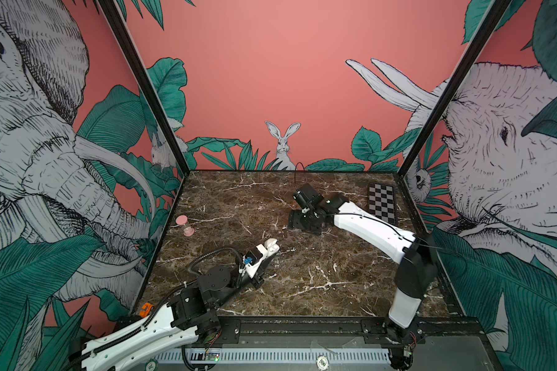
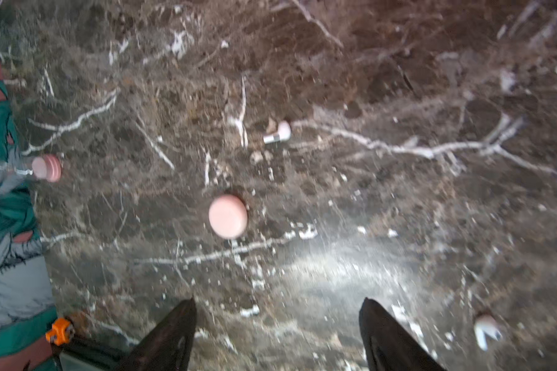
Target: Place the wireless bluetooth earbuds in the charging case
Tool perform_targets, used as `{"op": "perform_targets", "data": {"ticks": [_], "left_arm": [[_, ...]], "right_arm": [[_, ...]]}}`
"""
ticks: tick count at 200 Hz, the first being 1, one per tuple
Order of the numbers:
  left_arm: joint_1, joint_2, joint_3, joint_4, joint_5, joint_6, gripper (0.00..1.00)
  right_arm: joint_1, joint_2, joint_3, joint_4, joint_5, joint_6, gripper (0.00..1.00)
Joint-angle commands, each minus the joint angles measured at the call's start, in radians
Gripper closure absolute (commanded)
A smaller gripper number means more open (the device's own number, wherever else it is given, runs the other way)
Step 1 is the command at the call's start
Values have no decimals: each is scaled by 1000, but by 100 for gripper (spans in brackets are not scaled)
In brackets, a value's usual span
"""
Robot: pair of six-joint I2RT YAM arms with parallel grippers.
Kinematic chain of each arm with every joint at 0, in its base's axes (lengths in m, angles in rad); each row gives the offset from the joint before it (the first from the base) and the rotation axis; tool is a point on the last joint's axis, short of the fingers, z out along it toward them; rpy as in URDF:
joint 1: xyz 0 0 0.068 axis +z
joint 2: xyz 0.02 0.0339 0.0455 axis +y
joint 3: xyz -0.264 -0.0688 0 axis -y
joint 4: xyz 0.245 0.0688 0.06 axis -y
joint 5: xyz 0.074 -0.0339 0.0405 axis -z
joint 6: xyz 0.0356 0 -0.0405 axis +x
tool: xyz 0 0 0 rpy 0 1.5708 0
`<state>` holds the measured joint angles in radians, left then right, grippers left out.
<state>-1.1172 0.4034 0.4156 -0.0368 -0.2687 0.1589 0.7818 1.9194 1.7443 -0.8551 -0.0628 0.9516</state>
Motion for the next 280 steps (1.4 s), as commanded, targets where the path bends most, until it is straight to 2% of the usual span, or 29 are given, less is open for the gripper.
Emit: {"op": "perform_targets", "data": {"ticks": [1, 20, 39, 59, 105, 136, 194, 280], "left_arm": [[8, 8, 34, -87, 8, 134, 100], [13, 11, 21, -67, 31, 182, 100], [28, -8, -19, -18, 62, 196, 100], [58, -11, -49, 9, 109, 169, 100], [140, -3, -64, 50, 316, 99, 100], [143, -12, -74, 58, 358, 94, 100], [145, -11, -76, 57, 390, 96, 100], [145, -8, -77, 63, 436, 95, 100]], "right_arm": [[-4, 142, 178, -120, -26, 56, 23], [-11, 283, 348, -215, 12, 112, 27], [-15, 375, 451, -245, 33, 165, 33], [-17, 437, 499, -241, 34, 207, 38], [-25, 513, 527, -194, 14, 250, 47], [-36, 518, 513, -172, 36, 271, 58], [-42, 561, 554, -186, 39, 289, 61], [-40, 564, 510, -167, 37, 308, 61]]}}
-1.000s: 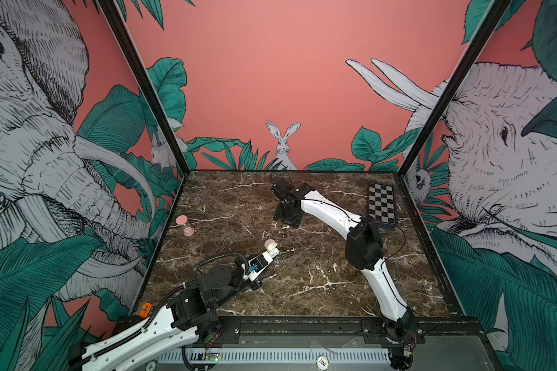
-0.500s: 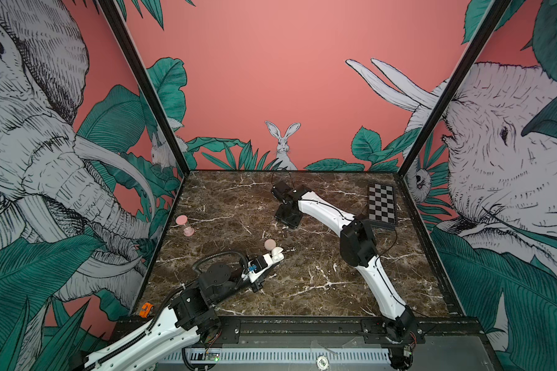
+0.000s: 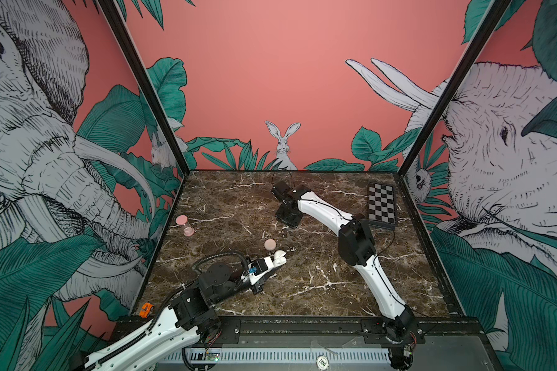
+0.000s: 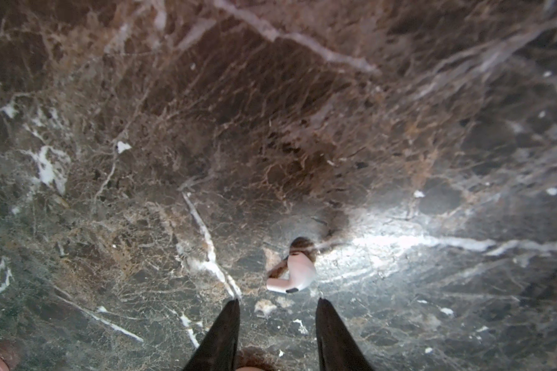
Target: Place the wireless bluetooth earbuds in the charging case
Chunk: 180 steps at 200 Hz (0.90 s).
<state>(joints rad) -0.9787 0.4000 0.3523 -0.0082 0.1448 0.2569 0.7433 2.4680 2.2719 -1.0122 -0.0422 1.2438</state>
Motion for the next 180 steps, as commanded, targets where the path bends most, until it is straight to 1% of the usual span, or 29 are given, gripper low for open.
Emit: {"op": "perform_targets", "data": {"ticks": [1, 61, 74, 89, 134, 180], "left_arm": [[6, -4, -13, 33, 23, -3, 100], [6, -1, -13, 30, 34, -1, 100], [6, -1, -12, 30, 33, -1, 100], [6, -1, -12, 28, 35, 1, 100], [6, -1, -13, 25, 39, 2, 100], [6, -1, -13, 24, 41, 2, 100]], "right_arm": [[-1, 16, -19, -10, 17, 15, 61], [3, 2, -66, 14, 28, 39, 63], [3, 1, -73, 27, 28, 43, 66], [3, 8, -71, 40, 22, 43, 68], [1, 26, -36, 30, 34, 38, 70], [1, 31, -46, 28, 38, 37, 73]]}}
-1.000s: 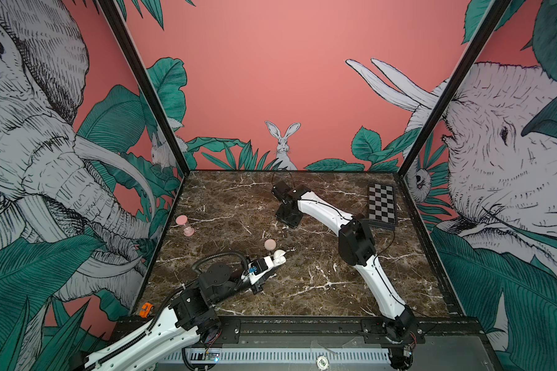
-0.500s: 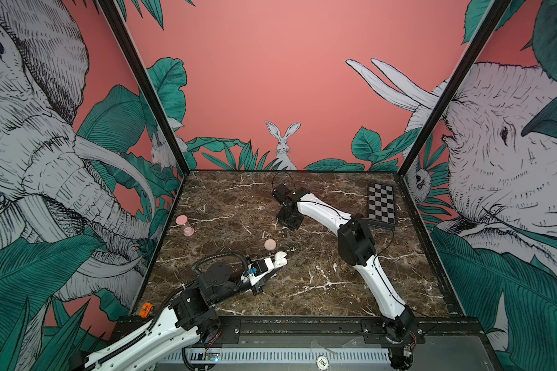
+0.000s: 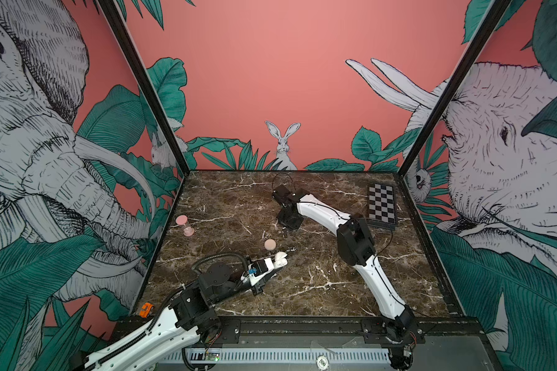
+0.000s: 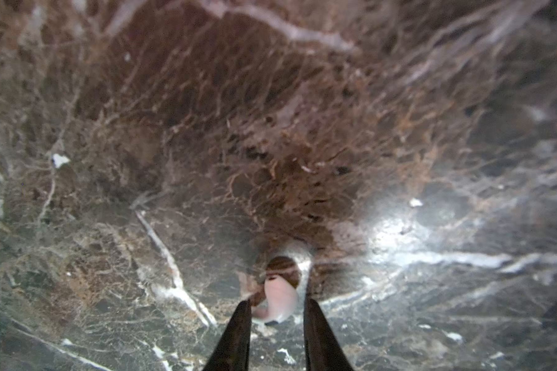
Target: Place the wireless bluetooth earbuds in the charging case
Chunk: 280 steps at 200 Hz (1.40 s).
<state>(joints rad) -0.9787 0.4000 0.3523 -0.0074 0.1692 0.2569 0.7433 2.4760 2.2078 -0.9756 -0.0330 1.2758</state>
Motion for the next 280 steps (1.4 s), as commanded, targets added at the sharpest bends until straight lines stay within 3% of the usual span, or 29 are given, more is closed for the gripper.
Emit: {"op": "perform_targets", "data": {"ticks": [1, 54, 110, 239, 280], "left_arm": [[6, -1, -13, 24, 16, 2, 100], [6, -1, -12, 18, 21, 3, 100], [6, 0, -13, 15, 21, 8, 100], [6, 2, -10, 10, 30, 8, 100], [6, 2, -11, 11, 30, 8, 100]], "right_arm": [[1, 23, 17, -9, 28, 5, 73], [-7, 21, 12, -6, 36, -22, 77], [-10, -6, -7, -4, 64, -75, 63], [-21, 46, 15, 11, 18, -82, 73], [-20, 55, 4, 28, 1, -92, 81]]}}
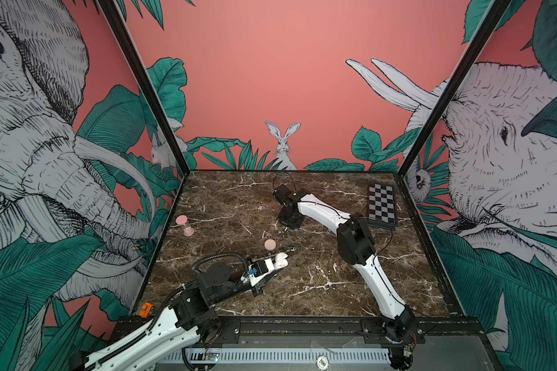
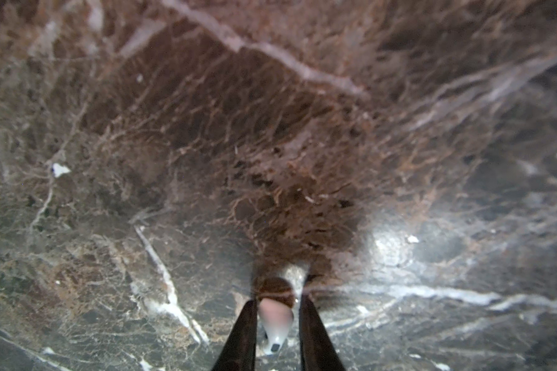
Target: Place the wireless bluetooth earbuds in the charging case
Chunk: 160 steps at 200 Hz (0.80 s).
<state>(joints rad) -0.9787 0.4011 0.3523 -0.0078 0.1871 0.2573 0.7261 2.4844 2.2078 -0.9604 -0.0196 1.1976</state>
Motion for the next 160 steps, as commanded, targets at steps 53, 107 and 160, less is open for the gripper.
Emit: {"op": "perform_targets", "data": {"ticks": [53, 107, 160], "left_arm": [[6, 1, -12, 9, 12, 8, 100], [6, 2, -14, 12, 1, 7, 100], [6, 24, -8, 23, -6, -25, 100]], "right_arm": [[-2, 5, -44, 69, -26, -52, 85], [-4, -178, -247, 208, 7, -122, 88], [-5, -400, -474, 286, 28, -217, 88]]}}
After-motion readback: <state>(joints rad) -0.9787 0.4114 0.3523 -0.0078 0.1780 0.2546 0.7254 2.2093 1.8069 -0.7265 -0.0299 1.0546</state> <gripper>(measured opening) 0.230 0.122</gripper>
